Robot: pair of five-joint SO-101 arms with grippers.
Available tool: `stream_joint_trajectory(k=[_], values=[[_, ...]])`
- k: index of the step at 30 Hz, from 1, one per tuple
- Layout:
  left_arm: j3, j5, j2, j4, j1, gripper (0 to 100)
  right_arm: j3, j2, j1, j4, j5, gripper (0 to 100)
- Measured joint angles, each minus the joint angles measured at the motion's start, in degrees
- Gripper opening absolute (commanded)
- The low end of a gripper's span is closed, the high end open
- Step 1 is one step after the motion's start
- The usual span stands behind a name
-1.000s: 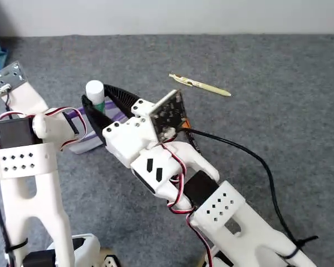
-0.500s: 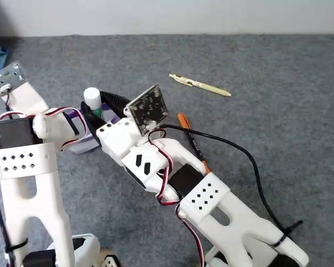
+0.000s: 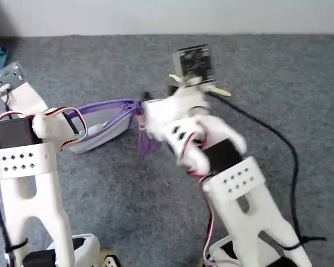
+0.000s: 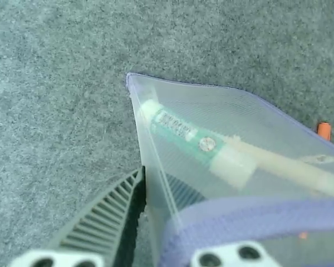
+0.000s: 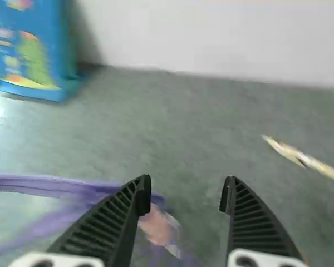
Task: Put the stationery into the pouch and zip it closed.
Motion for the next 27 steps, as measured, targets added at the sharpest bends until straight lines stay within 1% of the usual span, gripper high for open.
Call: stream_joint_trajectory(k=[2,5,8,12,17,23,27], values=[[0.0,0.0,0.0,0.0,0.0,1,-0.3,2.6,3.8,4.7,0.0,20.9],[0.0,0.0,0.0,0.0,0.0,1,-0.3,8.7,7.2,9.2,2.6,20.9],[0.0,0.0,0.0,0.0,0.0,1,-1.1,16.1,8.4,11.6,5.3,20.9],[0.0,0.0,0.0,0.0,0.0,1,-8.9,27.9,8.5,14.8,8.4,20.9],[0.0,0.0,0.0,0.0,0.0,1,-25.4,46.3,8.7,22.0,11.4,20.9],[0.0,0.0,0.0,0.0,0.0,1,-50.8,68.3,8.7,32.4,15.2,20.9],[0.0,0.0,0.0,0.0,0.0,1,-67.0,80.4,8.7,38.6,18.1,20.9]])
